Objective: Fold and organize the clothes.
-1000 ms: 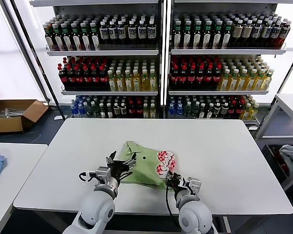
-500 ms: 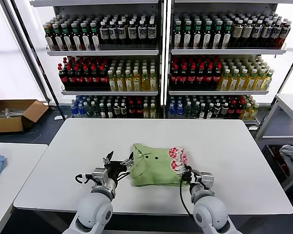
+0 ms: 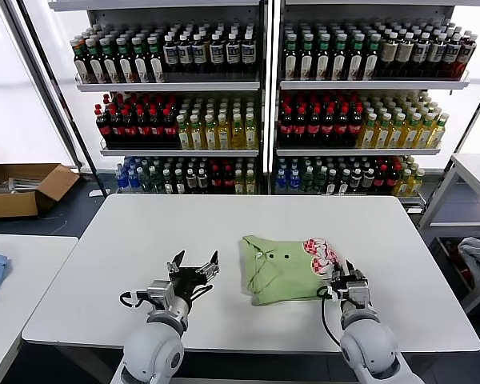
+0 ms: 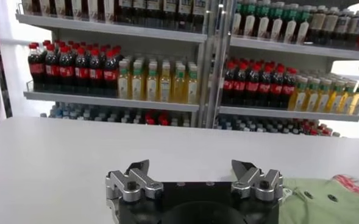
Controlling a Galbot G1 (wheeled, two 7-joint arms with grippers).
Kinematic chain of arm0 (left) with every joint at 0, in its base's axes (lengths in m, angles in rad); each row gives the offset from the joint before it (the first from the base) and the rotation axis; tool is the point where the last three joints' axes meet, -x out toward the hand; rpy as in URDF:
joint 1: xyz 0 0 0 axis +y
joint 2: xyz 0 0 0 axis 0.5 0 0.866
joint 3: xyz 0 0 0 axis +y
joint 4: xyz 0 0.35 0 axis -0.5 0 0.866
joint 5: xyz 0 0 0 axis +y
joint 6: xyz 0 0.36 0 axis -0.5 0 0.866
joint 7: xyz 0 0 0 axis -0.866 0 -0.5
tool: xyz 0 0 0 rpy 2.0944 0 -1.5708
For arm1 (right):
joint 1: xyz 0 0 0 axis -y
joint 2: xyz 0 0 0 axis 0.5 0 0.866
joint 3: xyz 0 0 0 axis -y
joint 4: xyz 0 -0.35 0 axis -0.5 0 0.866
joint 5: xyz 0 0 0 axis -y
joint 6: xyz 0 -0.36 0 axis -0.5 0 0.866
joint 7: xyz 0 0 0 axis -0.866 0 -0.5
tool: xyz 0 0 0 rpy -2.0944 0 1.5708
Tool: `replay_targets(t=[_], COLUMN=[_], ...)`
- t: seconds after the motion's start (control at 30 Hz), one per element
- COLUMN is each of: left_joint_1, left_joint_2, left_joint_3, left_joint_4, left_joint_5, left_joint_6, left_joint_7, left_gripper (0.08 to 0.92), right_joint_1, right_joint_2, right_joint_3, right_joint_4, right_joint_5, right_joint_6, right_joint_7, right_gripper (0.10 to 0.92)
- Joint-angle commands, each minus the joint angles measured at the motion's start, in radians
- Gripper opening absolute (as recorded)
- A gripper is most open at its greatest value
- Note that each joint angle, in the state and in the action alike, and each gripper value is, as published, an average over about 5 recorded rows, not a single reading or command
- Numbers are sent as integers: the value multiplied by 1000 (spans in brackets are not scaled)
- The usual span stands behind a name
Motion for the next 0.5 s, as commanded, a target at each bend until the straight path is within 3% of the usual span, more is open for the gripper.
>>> replay_targets(t=[0.03,0.3,0.5], left_joint_1=[32,60,76], left_joint_2=[-9,-4,-8], left_joint_3=[2,-11,-9], left_joint_4=[-21,-44,-46], left_joint_5=[8,7,8], left_joint_6=[0,-2,-5], left_joint_7=[4,6,7], left_gripper=[823,823,823], right_joint_1=[-119,-161,-152], right_joint_2=[84,162,168], right_joint_3=[-57,-43,-10], right_joint_4=[194,161,116], right_joint_5=[-141,87,155], right_joint_6=[30,-8,-12], right_joint_7=[-21,88,131], right_gripper=[414,639,793])
